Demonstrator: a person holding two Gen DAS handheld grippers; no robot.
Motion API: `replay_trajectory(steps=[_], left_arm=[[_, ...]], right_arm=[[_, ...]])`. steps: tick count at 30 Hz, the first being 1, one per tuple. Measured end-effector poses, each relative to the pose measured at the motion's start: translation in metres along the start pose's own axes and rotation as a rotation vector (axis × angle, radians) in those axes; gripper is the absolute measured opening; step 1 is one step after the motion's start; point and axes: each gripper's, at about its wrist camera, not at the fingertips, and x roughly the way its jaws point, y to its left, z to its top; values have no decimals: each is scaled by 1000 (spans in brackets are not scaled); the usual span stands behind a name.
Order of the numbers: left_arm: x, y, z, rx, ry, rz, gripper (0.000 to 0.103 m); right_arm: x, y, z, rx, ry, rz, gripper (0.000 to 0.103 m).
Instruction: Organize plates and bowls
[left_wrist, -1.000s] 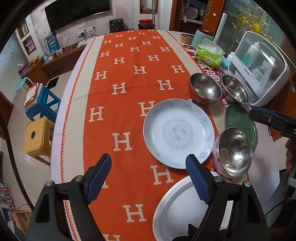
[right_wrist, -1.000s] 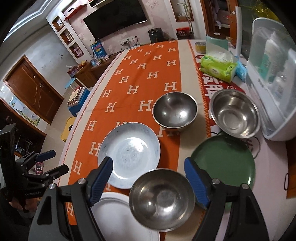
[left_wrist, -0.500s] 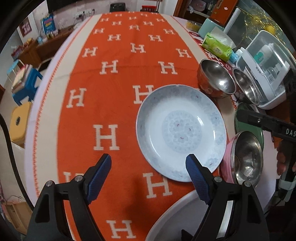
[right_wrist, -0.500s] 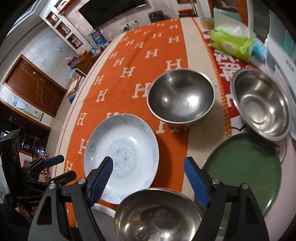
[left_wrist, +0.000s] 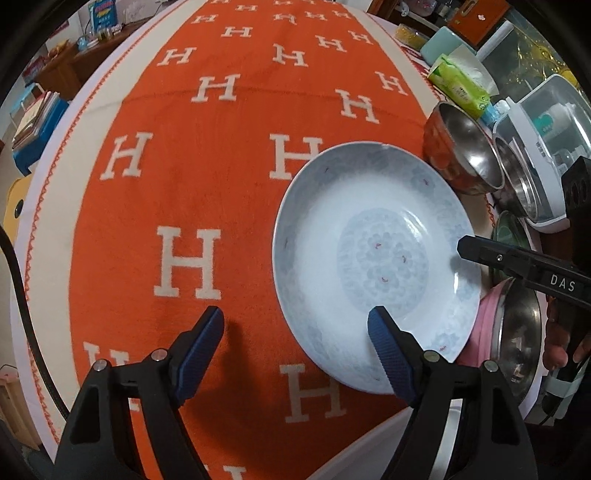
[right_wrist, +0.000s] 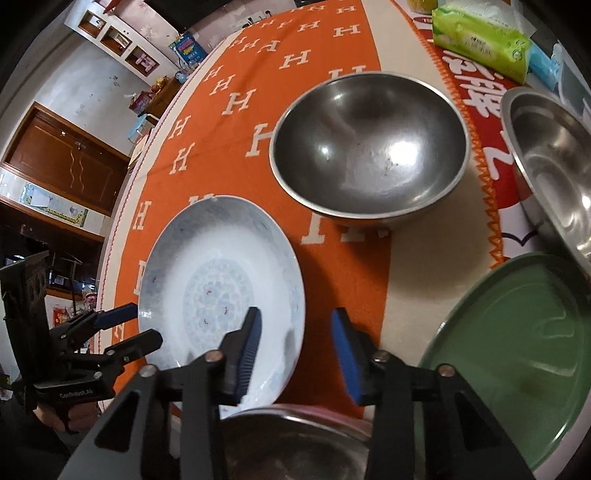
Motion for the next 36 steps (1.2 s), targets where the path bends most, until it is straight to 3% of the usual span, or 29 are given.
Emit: replay_trajectory(steps=[8,18,24,36], left_arm=[[14,0,6,1,22,-4,60],[15,-4,10,9,-6,6,31],[18,-7,11,5,-10,-24,25],[15,4,6,-57,-21,-58,25]], right_arm=[[15,-6,3,22,27,23,15],[19,-5,4,27,29,56,10],[19,-6,5,27,32,57,10],[24,11,8,-26,52,29,10]])
